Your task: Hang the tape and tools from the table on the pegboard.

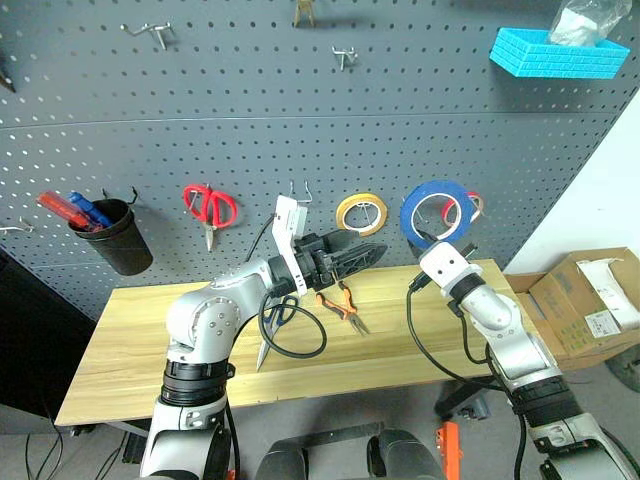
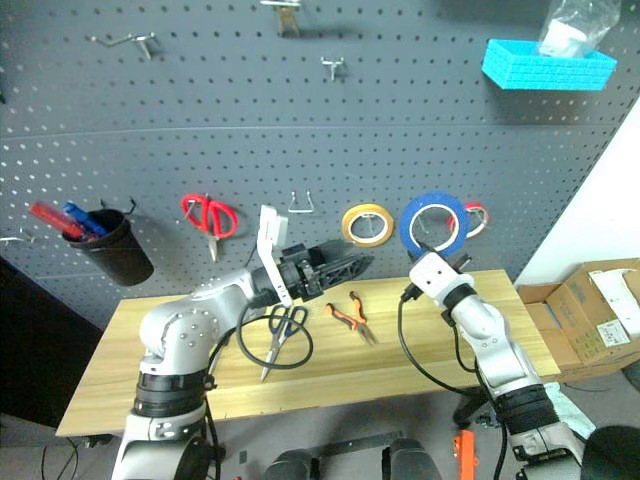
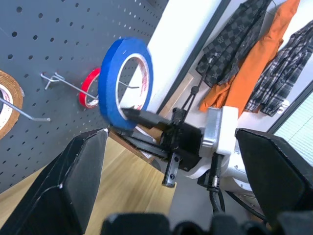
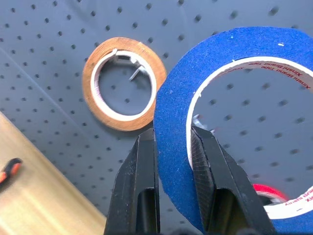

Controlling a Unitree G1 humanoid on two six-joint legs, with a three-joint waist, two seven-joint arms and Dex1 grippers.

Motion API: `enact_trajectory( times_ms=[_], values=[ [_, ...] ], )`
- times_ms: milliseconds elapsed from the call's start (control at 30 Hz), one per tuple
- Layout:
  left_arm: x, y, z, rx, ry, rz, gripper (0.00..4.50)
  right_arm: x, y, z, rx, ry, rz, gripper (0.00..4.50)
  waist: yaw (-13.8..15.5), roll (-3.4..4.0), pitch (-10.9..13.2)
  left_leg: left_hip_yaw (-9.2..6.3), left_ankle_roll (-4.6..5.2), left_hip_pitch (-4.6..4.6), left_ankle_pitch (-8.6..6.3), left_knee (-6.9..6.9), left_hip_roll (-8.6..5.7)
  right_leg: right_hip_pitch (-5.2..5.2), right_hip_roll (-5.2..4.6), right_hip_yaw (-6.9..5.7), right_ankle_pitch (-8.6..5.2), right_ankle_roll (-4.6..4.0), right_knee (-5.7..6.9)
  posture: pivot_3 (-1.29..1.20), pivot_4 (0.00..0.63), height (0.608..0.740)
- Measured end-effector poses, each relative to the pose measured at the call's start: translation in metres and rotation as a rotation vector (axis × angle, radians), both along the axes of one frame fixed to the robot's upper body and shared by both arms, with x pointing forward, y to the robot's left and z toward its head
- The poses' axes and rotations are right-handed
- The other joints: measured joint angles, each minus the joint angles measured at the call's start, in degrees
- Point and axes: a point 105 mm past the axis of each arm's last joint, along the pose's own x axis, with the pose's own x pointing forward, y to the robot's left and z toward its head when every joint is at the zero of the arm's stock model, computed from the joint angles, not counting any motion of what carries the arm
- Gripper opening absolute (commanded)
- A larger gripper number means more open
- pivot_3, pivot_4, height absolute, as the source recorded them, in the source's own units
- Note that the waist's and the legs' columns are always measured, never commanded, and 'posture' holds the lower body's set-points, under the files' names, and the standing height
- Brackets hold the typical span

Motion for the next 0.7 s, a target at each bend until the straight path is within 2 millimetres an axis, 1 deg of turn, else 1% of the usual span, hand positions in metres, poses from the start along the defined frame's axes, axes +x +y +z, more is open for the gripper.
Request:
enact_trajectory(
  times_ms=[167,267,333,500,667,700],
  values=[
    [0.001,0.001,-0.003,0.011,0.008,0.016,4.5,0.0,0.003,-0.017,0.073,0.114,0.048,0.54,0.0,0.0,0.0,0.22,0.01,0.18,0.0,-0.02,0.01,0.0,0.07,0.32,-0.01,-0.02,0.11,0.07,0.0,0.74],
    [0.002,0.002,-0.002,0.01,0.002,0.022,4.5,0.001,0.004,-0.023,0.111,0.174,0.075,0.54,0.0,0.0,0.0,0.48,0.01,0.28,0.0,0.06,-0.01,0.0,0.12,0.66,-0.05,-0.09,0.2,0.07,0.0,0.74],
    [0.002,0.002,-0.002,0.012,-0.001,0.025,4.5,0.004,0.003,-0.022,0.125,0.198,0.089,0.54,0.0,0.0,0.0,0.61,0.03,0.29,-0.01,0.15,-0.03,0.0,0.13,0.82,-0.04,-0.09,0.22,0.07,0.0,0.74],
    [0.004,0.002,-0.003,0.015,0.003,0.028,4.5,0.015,0.001,-0.012,0.146,0.204,0.106,0.54,0.0,-0.01,0.0,0.73,0.09,0.34,0.02,0.22,-0.04,0.0,0.2,1.01,0.01,-0.06,0.29,0.07,0.0,0.74],
    [0.005,0.001,-0.001,0.016,-0.003,0.026,4.5,0.026,-0.003,-0.011,0.143,0.23,0.102,0.54,0.0,-0.01,0.0,0.74,0.09,0.35,0.02,0.2,-0.03,-0.04,0.22,1.05,0.03,-0.04,0.4,0.07,0.0,0.74],
    [0.005,0.001,-0.001,0.016,-0.003,0.026,4.5,0.026,-0.004,-0.01,0.144,0.235,0.101,0.89,0.0,-0.01,0.0,0.74,0.09,0.35,0.02,0.2,-0.03,-0.04,0.22,1.05,0.07,0.05,0.41,0.07,0.0,0.74]
  ],
)
